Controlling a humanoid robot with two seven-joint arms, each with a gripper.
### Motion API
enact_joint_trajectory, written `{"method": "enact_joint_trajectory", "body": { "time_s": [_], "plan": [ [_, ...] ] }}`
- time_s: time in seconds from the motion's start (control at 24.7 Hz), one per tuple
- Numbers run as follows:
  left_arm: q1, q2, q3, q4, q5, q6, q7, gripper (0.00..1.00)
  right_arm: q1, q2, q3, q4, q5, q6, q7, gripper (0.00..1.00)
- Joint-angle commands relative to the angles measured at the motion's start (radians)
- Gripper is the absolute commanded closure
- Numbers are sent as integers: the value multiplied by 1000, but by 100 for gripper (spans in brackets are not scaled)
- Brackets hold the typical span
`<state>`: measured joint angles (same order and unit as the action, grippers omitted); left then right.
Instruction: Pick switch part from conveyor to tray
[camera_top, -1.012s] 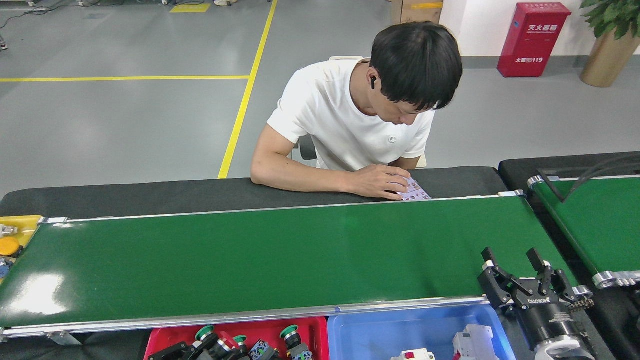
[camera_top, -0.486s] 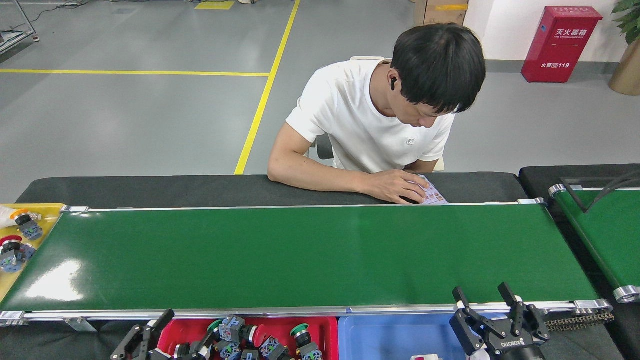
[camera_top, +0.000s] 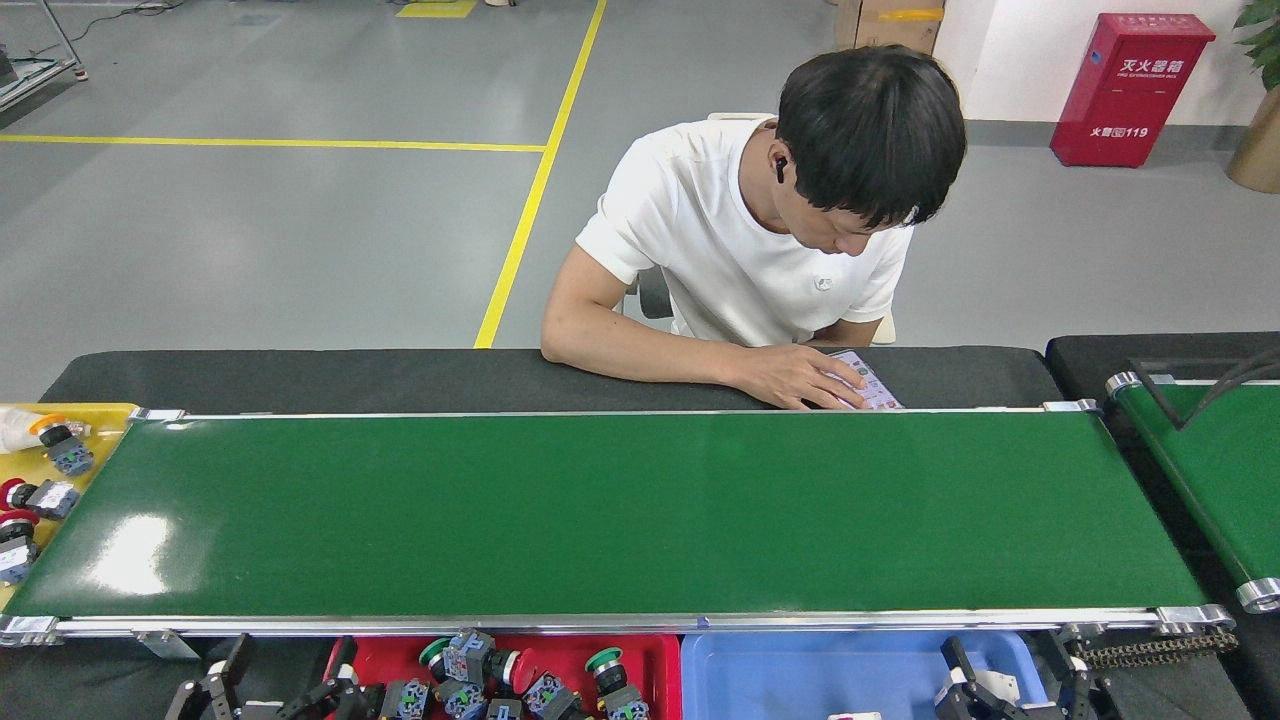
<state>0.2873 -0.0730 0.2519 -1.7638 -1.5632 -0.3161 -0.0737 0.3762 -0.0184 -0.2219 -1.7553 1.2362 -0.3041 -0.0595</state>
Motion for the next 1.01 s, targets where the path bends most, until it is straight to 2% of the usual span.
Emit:
{"method": "enact_joint_trajectory", "body": {
  "time_s": [0.0,0.12,0.32,0.49,0.69,0.97],
  "plan": [
    [-13,2,-60,-14,-5,81,9,0,0,-6,-33,-15,-1,-4,-11,1],
    [-25,5,-98,-14,-5,121,11,0,-2,-11,-51,-15,-1,-3,-11,1],
    [-68,7,-91,-11,-17,134,28,0,-13,-12,-56,-15,-1,36,21,1],
    [-73,13,-103,-13,-34,144,29,0,-80,-11,-56,-15,5,129,83,1],
    [-50,18,-144,-13,-37,138,28,0,-108,14,-53,-15,83,163,98,1],
    [-56,16,-144,-13,-40,144,28,0,-103,15,-53,-16,91,155,96,1]
  ]
}}
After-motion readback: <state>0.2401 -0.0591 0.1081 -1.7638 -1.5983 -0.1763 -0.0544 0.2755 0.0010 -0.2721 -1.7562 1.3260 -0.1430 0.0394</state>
